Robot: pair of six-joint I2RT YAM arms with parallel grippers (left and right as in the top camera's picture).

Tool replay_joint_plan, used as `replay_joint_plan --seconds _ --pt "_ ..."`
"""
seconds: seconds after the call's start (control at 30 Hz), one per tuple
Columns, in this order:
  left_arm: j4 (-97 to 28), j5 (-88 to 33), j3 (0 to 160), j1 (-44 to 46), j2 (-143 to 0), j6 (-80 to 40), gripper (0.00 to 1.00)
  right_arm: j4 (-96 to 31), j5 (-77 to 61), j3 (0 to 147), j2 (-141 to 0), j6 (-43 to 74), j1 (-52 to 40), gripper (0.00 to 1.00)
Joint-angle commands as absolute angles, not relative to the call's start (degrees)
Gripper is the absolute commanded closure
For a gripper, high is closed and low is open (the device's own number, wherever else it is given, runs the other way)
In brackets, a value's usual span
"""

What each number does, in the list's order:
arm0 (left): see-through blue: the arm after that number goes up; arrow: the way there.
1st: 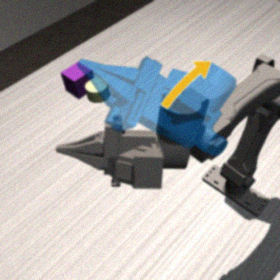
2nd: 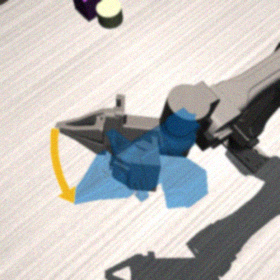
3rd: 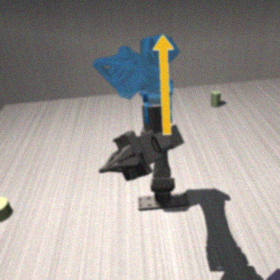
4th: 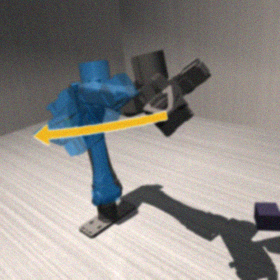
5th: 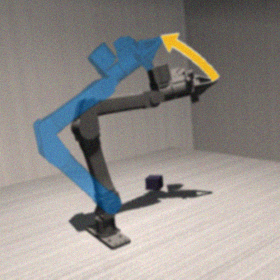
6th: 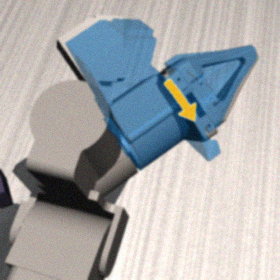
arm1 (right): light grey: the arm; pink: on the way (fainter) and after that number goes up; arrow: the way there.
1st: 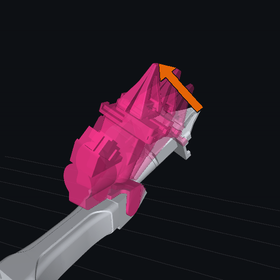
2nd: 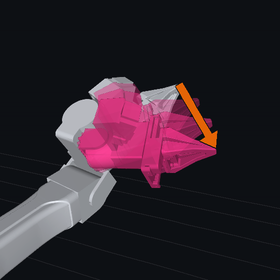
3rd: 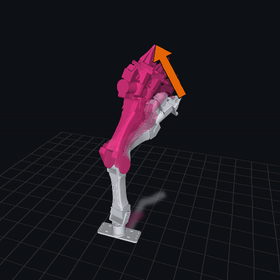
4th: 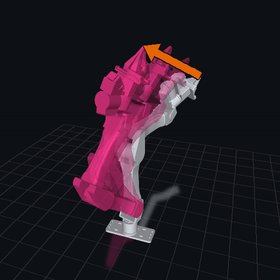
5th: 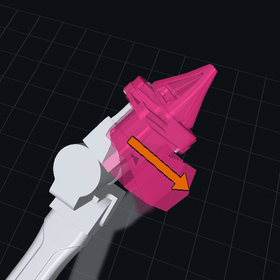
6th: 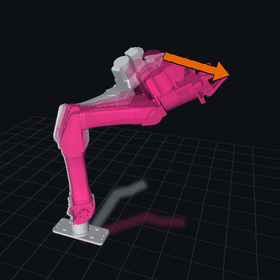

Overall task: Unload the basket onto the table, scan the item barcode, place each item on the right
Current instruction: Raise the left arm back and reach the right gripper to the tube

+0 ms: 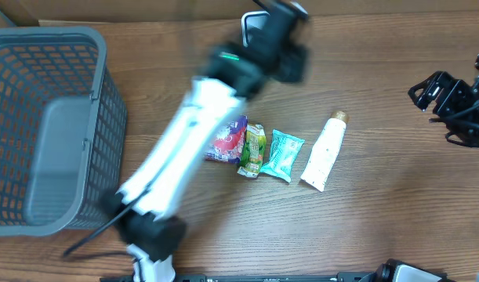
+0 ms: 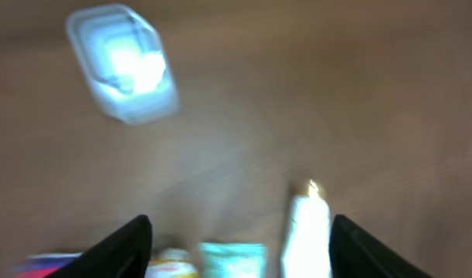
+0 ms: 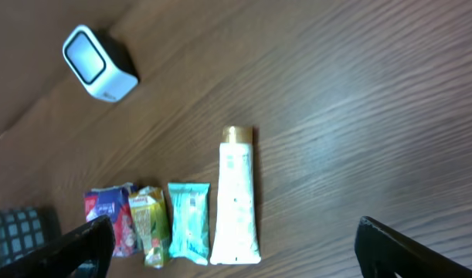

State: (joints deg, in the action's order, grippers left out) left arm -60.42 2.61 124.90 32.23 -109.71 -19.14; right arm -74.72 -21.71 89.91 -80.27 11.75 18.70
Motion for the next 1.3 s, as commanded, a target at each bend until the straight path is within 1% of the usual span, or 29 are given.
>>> replay_joint_plan --seconds 0.0,0.1,0.17,0.23,0.27,0.33,0.37,0.43,0.57,0.73,0.77,0.8,0.87,1.0,1.13,1.27 --pt "-65.2 3.6 130.8 26.3 -103.8 -14.2 0.39 -74.3 -23.7 86.0 -81.6 11.6 16.8 0.03" --pt "-69.6 3.6 132.5 20.6 -100.4 -13.5 0.42 -72.7 -23.7 81.6 -82.4 11.6 14.5 0.05" --pt "-72.9 3.6 132.5 15.8 -98.4 -12.0 0.41 -70.8 -23.9 77.9 -82.8 11.6 12.3 0.05" --pt "-75.7 3.7 132.5 12.0 -97.7 -11.5 0.37 -68.8 -24.8 75.4 -83.4 11.6 10.6 0.06" --pt "-77.0 3.7 132.5 9.9 -97.7 -11.5 0.35 -67.7 -25.3 74.3 -83.6 11.6 9.8 0.11" --pt "-79.3 3.7 132.5 6.5 -97.8 -11.5 0.32 -64.5 -26.7 71.9 -84.2 11.6 8.1 0.24" --pt "-80.3 4.0 132.5 4.7 -98.0 -11.5 0.32 -63.2 -26.7 71.1 -84.6 11.9 7.4 0.28" --pt "-81.6 4.9 132.5 1.9 -98.2 -11.6 0.32 -60.8 -26.7 69.5 -85.3 12.3 6.0 0.30" --pt "-82.5 6.8 132.5 -2.9 -98.3 -11.5 0.29 -56.8 -26.7 66.3 -86.3 14.5 3.6 0.29" --pt "-82.5 9.8 132.5 -6.3 -98.5 -11.5 0.18 -52.3 -26.8 60.8 -86.9 17.4 2.0 0.28" --pt "-82.4 11.1 132.5 -6.8 -98.6 -11.2 0.17 -51.8 -26.9 60.0 -86.9 17.4 1.9 0.22" --pt "-82.3 12.2 132.5 -7.2 -98.9 -10.1 0.17 -51.1 -27.1 58.9 -86.9 17.1 1.8 0.20" --pt "-82.3 12.4 132.5 -8.4 -99.5 -6.2 0.17 -49.6 -27.1 56.9 -86.9 16.0 1.5 0.19" --pt "-82.7 7.8 132.5 -12.2 -101.5 -2.3 0.16 -42.9 -28.1 51.5 -86.9 16.1 1.6 0.18" --pt "-84.1 0.7 132.5 -15.2 -103.1 -1.2 0.16 -37.3 -34.3 47.8 -86.9 16.3 1.6 0.17" --pt "-85.1 -3.4 132.5 -15.7 -103.5 1.5 0.17 -34.7 -35.7 46.1 -86.9 18.3 1.5 0.16"
